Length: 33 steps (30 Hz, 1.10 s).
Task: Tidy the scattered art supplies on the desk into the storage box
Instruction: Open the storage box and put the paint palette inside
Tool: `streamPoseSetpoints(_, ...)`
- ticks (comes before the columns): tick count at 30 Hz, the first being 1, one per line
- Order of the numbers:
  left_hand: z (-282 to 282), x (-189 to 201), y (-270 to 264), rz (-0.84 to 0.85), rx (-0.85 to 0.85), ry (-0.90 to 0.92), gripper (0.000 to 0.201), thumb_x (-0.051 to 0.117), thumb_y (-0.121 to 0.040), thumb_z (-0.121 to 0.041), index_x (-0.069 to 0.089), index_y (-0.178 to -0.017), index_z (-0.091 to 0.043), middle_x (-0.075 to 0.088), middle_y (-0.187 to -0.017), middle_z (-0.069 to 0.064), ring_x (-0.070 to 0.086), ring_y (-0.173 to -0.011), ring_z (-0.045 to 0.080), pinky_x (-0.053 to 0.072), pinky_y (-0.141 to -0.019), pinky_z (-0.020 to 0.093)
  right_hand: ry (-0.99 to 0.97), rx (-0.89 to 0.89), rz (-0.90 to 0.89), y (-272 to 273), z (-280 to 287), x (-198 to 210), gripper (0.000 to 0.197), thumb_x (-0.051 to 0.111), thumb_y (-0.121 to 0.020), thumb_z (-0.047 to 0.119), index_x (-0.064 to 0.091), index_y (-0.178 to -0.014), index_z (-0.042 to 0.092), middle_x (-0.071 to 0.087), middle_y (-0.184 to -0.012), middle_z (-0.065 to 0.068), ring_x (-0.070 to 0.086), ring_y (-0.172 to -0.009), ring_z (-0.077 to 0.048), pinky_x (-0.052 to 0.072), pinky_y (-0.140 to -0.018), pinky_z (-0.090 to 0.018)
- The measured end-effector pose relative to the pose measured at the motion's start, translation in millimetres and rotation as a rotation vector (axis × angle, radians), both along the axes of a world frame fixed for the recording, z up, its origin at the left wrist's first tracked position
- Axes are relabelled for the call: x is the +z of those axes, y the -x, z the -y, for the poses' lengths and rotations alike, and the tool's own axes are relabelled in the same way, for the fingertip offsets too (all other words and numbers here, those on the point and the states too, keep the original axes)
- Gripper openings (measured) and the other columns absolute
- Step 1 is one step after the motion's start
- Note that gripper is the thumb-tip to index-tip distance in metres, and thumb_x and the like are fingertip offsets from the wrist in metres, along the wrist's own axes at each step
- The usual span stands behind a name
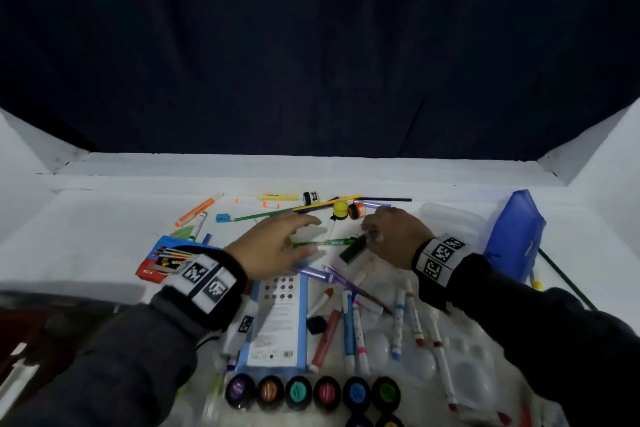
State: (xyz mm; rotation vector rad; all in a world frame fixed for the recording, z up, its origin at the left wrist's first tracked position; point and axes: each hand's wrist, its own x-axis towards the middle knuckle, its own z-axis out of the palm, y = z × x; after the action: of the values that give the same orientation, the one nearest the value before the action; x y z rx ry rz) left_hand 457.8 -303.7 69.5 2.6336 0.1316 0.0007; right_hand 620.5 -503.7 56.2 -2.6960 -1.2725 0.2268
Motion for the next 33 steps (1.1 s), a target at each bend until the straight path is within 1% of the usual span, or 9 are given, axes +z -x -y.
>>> streamPoseSetpoints(3, -6.8, -14.7, -45.2, -0.026, 0.012, -0.025, 0.053, 0.055, -0.097, -0.044, 0.040, -0.146, -0.032, 0.045, -0.145, -0.004, 0.044, -0.129, 0.017, 0.038, -0.105, 0.034, 0.012, -0.020, -0.057, -24.5, -18.4, -8.3, 0.039, 0.053, -0.087, 0.027, 0.057, -0.125, 0.026, 0.052, -0.129, -0.002, 0.052, -0.117, -0.024, 0.047, -0.097, -0.036)
streamPoseSetpoints(5, -10.3, -26.5, -73.9, -0.056, 0.017, -0.040, 0.056, 0.055, -0.098, -0.040, 0.035, -0.149, -0.029, 0.041, -0.151, -0.001, 0.039, -0.136, 0.021, 0.035, -0.112, 0.041, 0.036, -0.016, -0.078, -38.7, -29.6, -12.6, 0.046, 0.054, -0.089, 0.025, 0.049, -0.134, 0.022, 0.046, -0.139, -0.004, 0.047, -0.125, -0.025, 0.043, -0.102, -0.037)
streamPoseSetpoints(8, -10.1, -39.3, -108.9, -0.075, 0.019, -0.062, 0.063, 0.055, -0.099, -0.034, 0.026, -0.154, -0.021, 0.032, -0.157, 0.004, 0.032, -0.143, 0.027, 0.030, -0.116, 0.043, 0.023, 0.004, -0.084, -53.6, -44.0, -19.5, 0.054, 0.053, -0.094, 0.026, 0.038, -0.145, 0.014, 0.036, -0.151, -0.007, 0.040, -0.135, -0.026, 0.034, -0.111, -0.036)
streamPoseSetpoints(12, -9.3, -56.2, -140.4, -0.115, 0.077, -0.060, 0.063, 0.051, -0.100, -0.029, 0.023, -0.155, -0.016, 0.031, -0.159, 0.009, 0.031, -0.144, 0.029, 0.030, -0.117, 0.042, 0.021, -0.017, -0.107, -63.3, -56.8, -27.9, 0.042, 0.046, -0.099, 0.023, 0.044, -0.139, 0.012, 0.047, -0.143, -0.011, 0.048, -0.127, -0.030, 0.041, -0.104, -0.039)
streamPoseSetpoints(15, -9.3, -68.4, -151.5, -0.157, 0.003, -0.120, 0.049, 0.050, -0.099, -0.027, 0.037, -0.145, -0.015, 0.045, -0.146, 0.014, 0.044, -0.132, 0.036, 0.038, -0.109, 0.046, 0.054, 0.032, -0.132, -67.2, -61.0, -34.6, 0.031, 0.045, -0.097, 0.016, 0.051, -0.126, 0.011, 0.051, -0.134, -0.011, 0.053, -0.119, -0.032, 0.043, -0.095, -0.037)
streamPoseSetpoints(19, -5.8, -63.3, -158.3, -0.166, 0.004, -0.263, 0.036, 0.048, -0.100, -0.025, 0.045, -0.133, -0.010, 0.050, -0.130, 0.015, 0.049, -0.118, 0.038, 0.039, -0.101, 0.043, 0.139, 0.060, -0.076, -69.0, -63.7, -44.3, 0.031, 0.043, -0.097, 0.022, 0.042, -0.127, 0.017, 0.043, -0.132, -0.007, 0.055, -0.112, -0.035, 0.046, -0.093, -0.048)
streamPoseSetpoints(24, 1.6, -60.0, -152.2, -0.164, 0.020, -0.227, 0.034, 0.054, -0.097, -0.026, 0.043, -0.122, -0.005, 0.061, -0.115, 0.019, 0.058, -0.104, 0.038, 0.042, -0.076, 0.037, 0.093, 0.052, 0.007, -60.7, -68.8, -42.6, 0.019, 0.045, -0.097, 0.016, 0.052, -0.115, 0.012, 0.057, -0.118, -0.013, 0.058, -0.107, -0.032, 0.038, -0.076, -0.031)
streamPoseSetpoints(29, -4.4, -41.3, -130.7, -0.145, 0.090, -0.090, 0.031, 0.059, -0.093, -0.029, 0.051, -0.120, -0.018, 0.064, -0.111, 0.011, 0.060, -0.099, 0.031, 0.051, -0.086, 0.041, -0.062, 0.044, -0.005, -49.8, -56.3, -29.7, 0.021, 0.046, -0.096, 0.017, 0.055, -0.116, 0.016, 0.058, -0.117, -0.010, 0.059, -0.101, -0.031, 0.049, -0.083, -0.038)
streamPoseSetpoints(33, -17.1, -4.6, -91.7, 0.078, 0.158, 0.057, 0.030, 0.056, -0.098, -0.033, 0.057, -0.126, -0.022, 0.065, -0.103, 0.006, 0.062, -0.091, 0.024, 0.051, -0.083, 0.036, -0.379, 0.070, 0.034, -29.1, -37.7, -8.0, 0.023, 0.046, -0.098, 0.019, 0.056, -0.119, 0.022, 0.055, -0.116, -0.003, 0.061, -0.089, -0.030, 0.052, -0.078, -0.040)
